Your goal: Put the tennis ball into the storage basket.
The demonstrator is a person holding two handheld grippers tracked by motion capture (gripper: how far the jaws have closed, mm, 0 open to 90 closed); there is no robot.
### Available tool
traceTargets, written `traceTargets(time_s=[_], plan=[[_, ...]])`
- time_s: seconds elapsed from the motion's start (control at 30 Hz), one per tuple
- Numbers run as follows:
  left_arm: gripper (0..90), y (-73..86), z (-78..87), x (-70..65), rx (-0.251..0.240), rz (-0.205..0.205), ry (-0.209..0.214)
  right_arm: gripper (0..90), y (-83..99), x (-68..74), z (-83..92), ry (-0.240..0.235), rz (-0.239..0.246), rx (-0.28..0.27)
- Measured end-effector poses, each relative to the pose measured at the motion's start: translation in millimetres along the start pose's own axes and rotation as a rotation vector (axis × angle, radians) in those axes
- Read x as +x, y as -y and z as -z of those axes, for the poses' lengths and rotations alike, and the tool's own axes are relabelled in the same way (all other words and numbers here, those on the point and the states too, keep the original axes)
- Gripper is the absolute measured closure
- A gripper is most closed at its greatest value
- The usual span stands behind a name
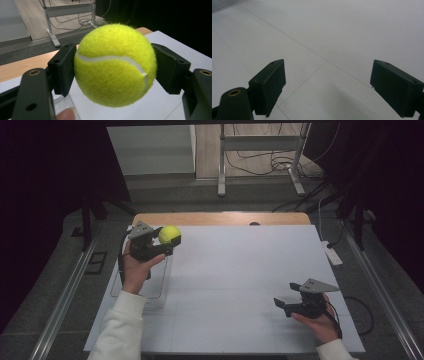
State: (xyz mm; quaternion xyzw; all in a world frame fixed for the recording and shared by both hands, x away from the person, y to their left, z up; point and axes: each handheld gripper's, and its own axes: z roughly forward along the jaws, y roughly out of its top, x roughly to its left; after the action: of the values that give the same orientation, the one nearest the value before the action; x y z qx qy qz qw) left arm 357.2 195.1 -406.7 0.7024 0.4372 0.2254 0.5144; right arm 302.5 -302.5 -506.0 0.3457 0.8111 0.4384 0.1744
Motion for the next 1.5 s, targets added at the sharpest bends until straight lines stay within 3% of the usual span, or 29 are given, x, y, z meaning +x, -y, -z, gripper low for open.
traceTargets(time_s=[0.93,1.5], plan=[[26.6,12.2,-0.4,32.3,0.022,0.052,-0.103,13.6,-0.7,2.0,-0.8,-0.009,0.003,-0.005],[26.6,6.4,-6.1,35.0,0.047,0.060,-0.131,13.6,-0.6,3.6,1.4,-0.021,-0.007,-0.017]])
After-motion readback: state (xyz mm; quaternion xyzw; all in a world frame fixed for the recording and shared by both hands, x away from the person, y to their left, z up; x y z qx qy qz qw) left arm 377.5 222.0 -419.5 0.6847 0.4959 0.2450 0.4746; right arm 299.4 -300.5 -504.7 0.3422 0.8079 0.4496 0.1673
